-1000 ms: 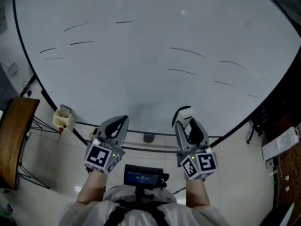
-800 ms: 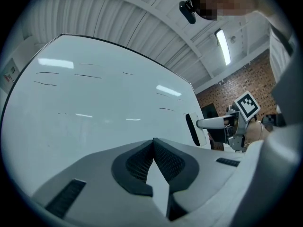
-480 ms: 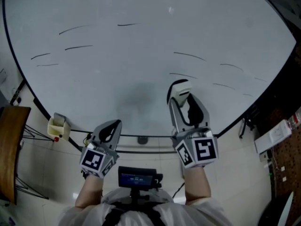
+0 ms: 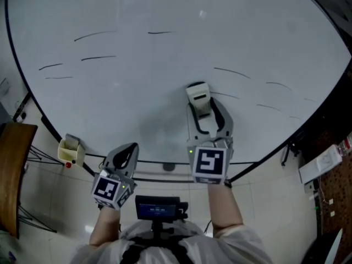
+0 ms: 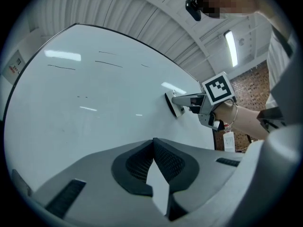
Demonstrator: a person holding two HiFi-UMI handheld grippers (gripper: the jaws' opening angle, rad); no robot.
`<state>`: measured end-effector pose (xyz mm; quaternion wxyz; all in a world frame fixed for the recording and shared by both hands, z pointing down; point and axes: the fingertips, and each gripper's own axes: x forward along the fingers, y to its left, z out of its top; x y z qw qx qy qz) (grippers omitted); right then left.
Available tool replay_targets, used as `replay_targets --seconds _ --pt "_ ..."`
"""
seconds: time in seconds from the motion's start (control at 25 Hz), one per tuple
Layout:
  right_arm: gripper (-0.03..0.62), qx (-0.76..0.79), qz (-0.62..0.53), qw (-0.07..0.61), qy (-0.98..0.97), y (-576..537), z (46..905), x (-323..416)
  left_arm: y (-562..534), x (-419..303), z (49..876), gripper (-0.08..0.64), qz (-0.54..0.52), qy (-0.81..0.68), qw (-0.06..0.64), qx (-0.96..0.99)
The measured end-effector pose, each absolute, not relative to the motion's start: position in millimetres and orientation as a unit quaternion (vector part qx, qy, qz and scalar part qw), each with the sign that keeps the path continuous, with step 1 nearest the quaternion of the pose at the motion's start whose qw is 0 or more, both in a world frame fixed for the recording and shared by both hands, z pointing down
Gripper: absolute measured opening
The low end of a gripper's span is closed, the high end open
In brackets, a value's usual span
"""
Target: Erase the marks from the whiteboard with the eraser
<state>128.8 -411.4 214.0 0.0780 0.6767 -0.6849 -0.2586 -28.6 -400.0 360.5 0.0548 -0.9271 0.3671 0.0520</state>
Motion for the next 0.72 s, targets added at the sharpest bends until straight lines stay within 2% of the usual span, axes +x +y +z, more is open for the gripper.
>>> replay_targets --seconds 0.4,0.72 --pt "0.229 0.663 -0.222 0.076 -0.711 -413.1 213.9 133.9 -409.7 -16.1 365.3 0.002 0.049 0.362 0.049 -0.930" --pt "0.229 0.686 -0.181 0.057 -0.702 -403.1 212.7 181.6 -409.3 1.7 364.2 0.002 0.051 0.356 0.048 -0.932"
